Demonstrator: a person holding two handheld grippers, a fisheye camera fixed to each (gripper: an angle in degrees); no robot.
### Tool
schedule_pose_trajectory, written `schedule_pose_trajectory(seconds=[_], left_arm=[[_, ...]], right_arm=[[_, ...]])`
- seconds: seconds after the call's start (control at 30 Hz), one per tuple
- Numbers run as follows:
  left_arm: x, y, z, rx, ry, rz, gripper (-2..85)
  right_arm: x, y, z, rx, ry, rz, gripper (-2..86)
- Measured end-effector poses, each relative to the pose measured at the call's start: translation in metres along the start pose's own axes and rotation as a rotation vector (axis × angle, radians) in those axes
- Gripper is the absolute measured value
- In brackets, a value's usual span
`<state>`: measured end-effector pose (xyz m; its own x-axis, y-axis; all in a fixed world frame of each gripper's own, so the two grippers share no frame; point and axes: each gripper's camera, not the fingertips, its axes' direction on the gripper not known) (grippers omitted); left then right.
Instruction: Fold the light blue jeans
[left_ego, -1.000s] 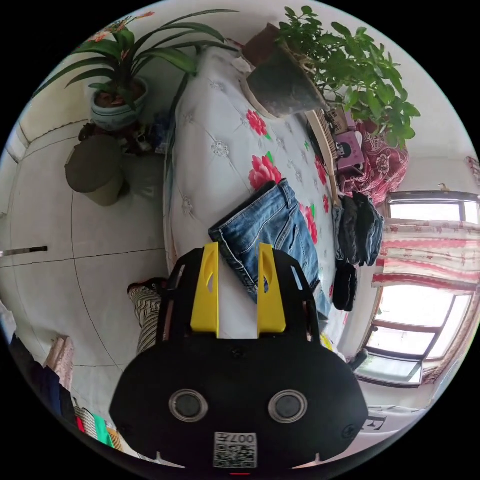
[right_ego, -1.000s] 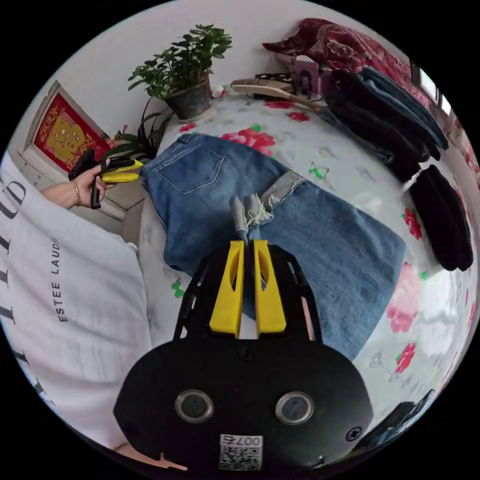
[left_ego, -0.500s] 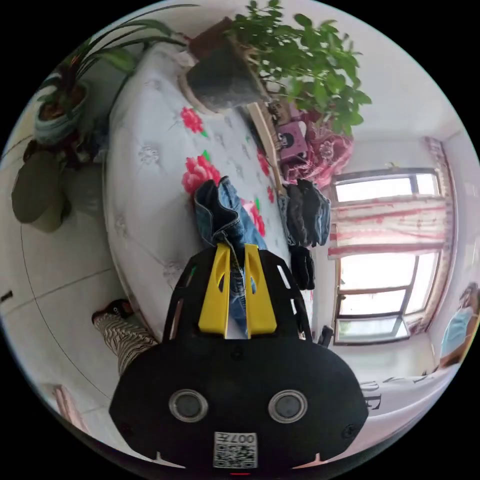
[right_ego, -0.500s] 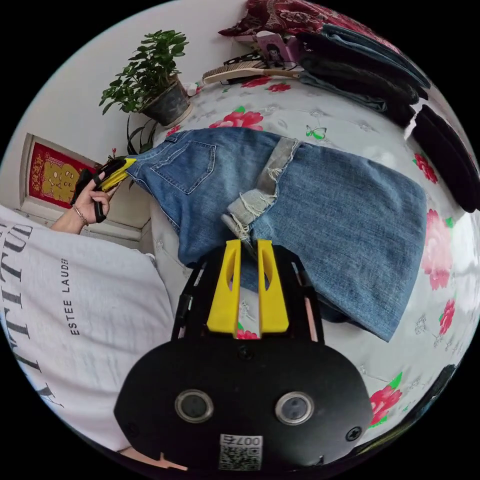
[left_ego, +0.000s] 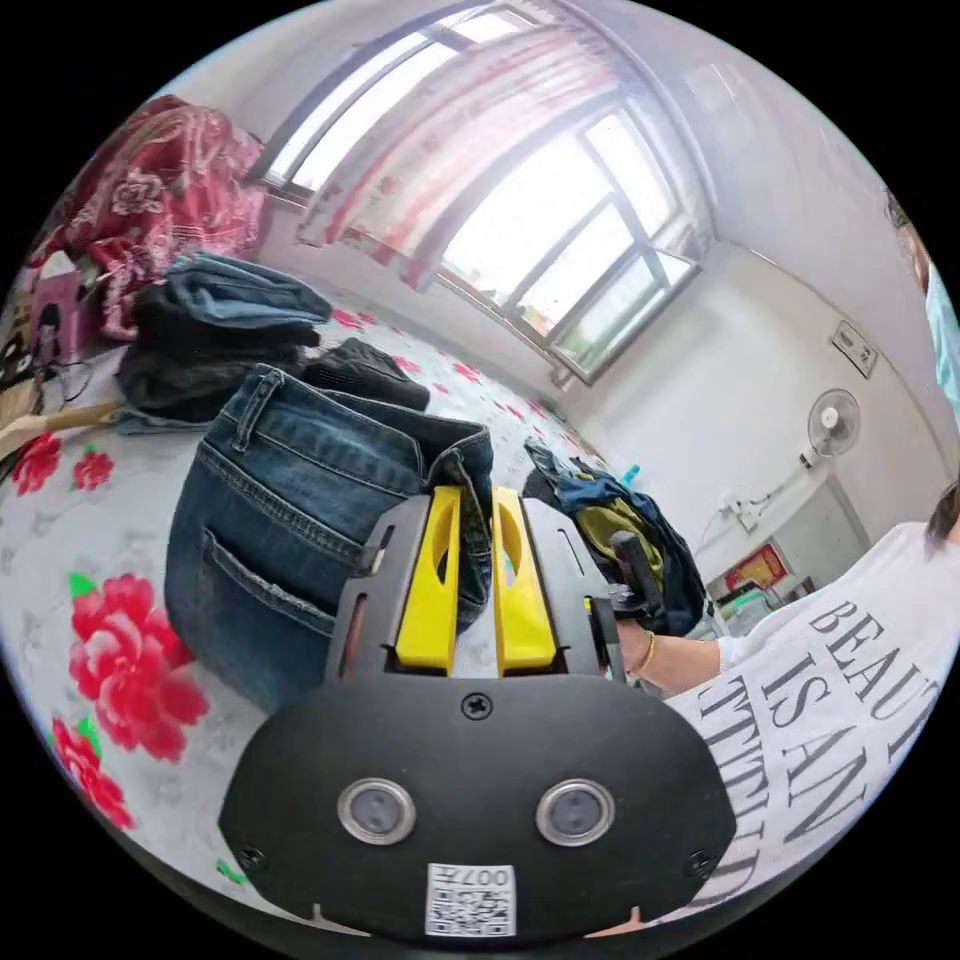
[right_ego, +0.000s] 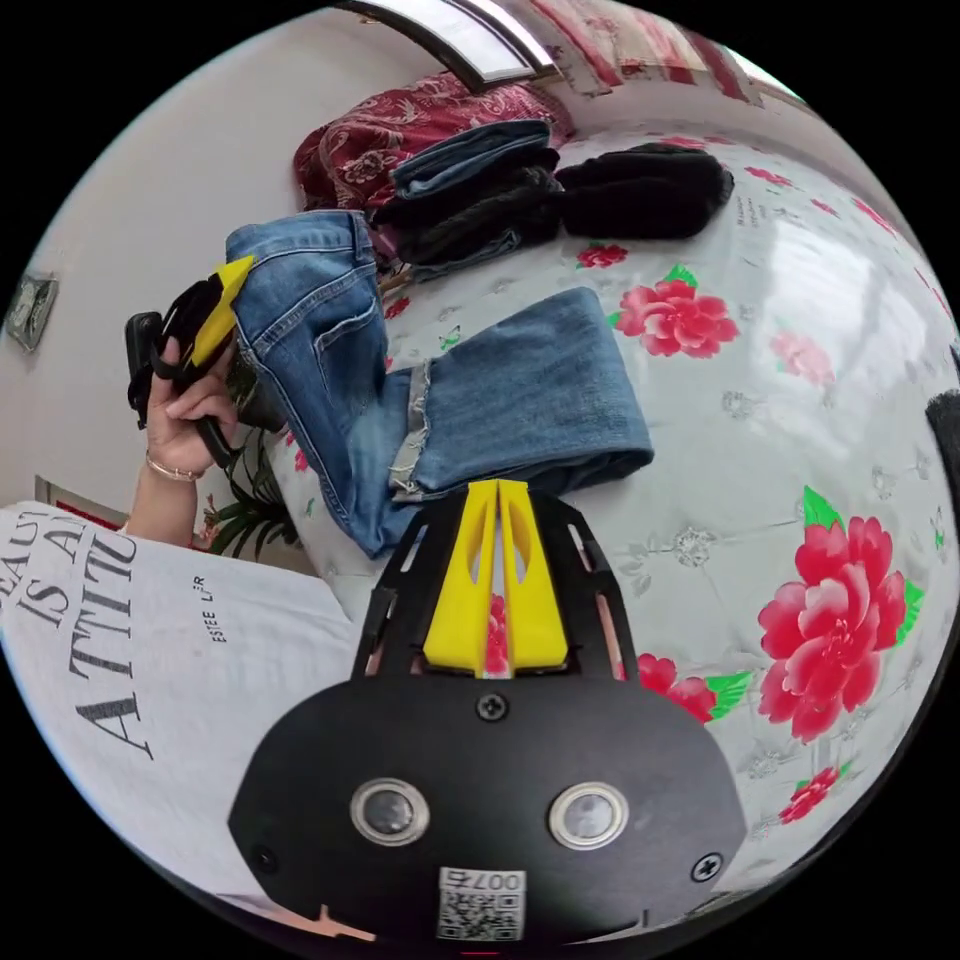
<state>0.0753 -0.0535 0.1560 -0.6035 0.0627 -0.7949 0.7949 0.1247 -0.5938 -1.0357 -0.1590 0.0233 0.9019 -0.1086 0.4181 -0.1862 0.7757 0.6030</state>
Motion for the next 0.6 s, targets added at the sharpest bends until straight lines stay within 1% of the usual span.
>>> schedule_pose_trajectory(seconds=[0.07, 0.13, 0.17, 0.23, 0.3, 0.37, 0.4, 0.47, 0.53, 0.6], left_arm=[[0.014, -0.007, 0.095, -0.128, 0.127, 0.075, 7.9], [0.012, 0.002, 0.153, -0.210, 0.195, 0.024, 9.7], [0.008, 0.008, 0.179, -0.272, 0.240, -0.012, 10.6], [-0.001, 0.020, 0.192, -0.324, 0.250, -0.053, 11.1], [-0.017, 0.035, 0.179, -0.307, 0.195, -0.065, 11.2], [-0.055, 0.056, 0.142, -0.285, 0.061, -0.124, 11.0], [-0.067, 0.062, 0.131, -0.274, 0.022, -0.151, 11.0], [-0.121, 0.087, 0.088, -0.245, -0.120, -0.288, 11.5], [-0.157, 0.104, 0.064, -0.231, -0.182, -0.400, 12.2], [-0.184, 0.116, 0.051, -0.196, -0.197, -0.467, 13.2]], right_arm=[[0.030, 0.009, -0.006, 0.028, 0.001, 0.116, 1.3], [0.054, 0.014, -0.008, 0.036, -0.013, 0.215, 2.7], [0.067, 0.016, -0.011, 0.052, -0.027, 0.272, 3.8], [0.083, 0.017, -0.017, 0.087, -0.051, 0.313, 5.7], [0.099, 0.016, -0.022, 0.115, -0.077, 0.343, 7.7], [0.124, 0.010, -0.022, 0.134, -0.168, 0.391, 10.1], [0.131, 0.009, -0.021, 0.140, -0.196, 0.406, 10.6], [0.157, 0.001, -0.011, 0.154, -0.309, 0.476, 12.2], [0.172, -0.007, 0.001, 0.147, -0.371, 0.523, 13.2], [0.179, -0.018, 0.014, 0.120, -0.406, 0.546, 13.8]])
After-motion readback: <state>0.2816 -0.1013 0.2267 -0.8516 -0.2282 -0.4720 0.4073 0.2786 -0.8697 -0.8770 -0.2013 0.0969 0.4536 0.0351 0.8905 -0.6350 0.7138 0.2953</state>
